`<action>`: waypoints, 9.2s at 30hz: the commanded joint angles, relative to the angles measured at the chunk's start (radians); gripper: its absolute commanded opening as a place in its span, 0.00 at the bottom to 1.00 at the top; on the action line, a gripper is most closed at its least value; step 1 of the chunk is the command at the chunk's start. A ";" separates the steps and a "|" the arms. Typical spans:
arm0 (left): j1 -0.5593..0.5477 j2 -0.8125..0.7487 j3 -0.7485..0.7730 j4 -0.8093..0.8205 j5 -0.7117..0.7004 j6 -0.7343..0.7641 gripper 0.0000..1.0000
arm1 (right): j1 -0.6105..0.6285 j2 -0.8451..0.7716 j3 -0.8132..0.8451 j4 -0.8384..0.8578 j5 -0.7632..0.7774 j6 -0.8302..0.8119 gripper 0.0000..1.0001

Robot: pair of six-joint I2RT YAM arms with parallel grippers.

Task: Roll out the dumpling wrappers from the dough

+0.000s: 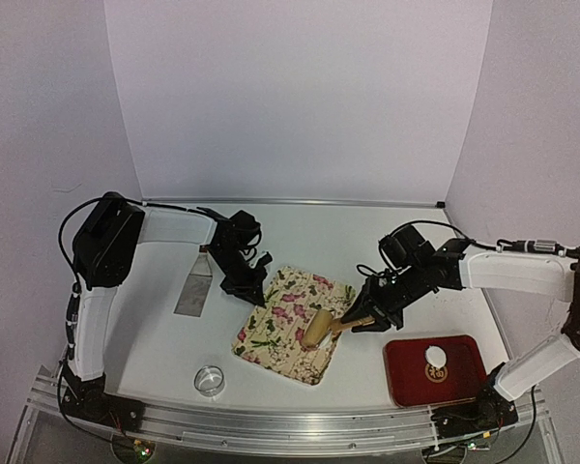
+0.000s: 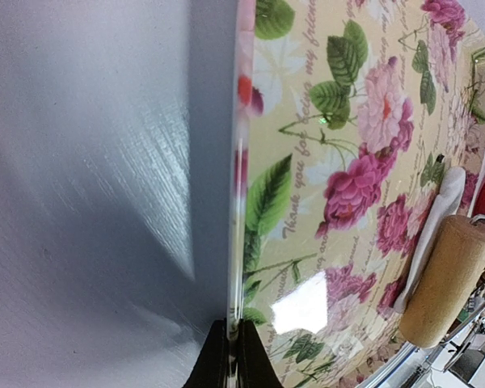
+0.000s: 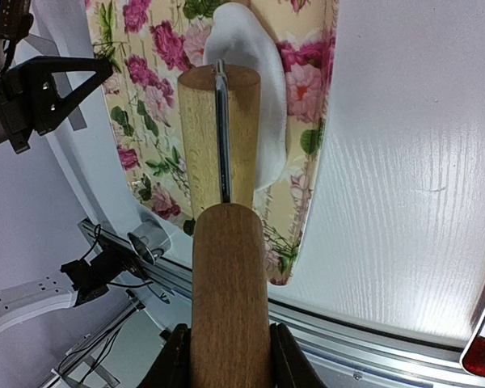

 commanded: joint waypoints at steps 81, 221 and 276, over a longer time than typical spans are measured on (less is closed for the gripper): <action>0.030 0.105 0.166 -0.088 -0.085 0.117 0.00 | -0.155 0.316 0.123 -0.319 -0.032 -0.319 0.00; 0.054 0.010 0.010 0.008 -0.075 0.124 0.00 | -0.176 0.218 -0.147 -0.520 -0.173 -0.282 0.00; 0.054 -0.007 -0.012 0.037 -0.028 0.133 0.00 | -0.145 0.535 -0.030 -0.388 -0.084 -0.099 0.00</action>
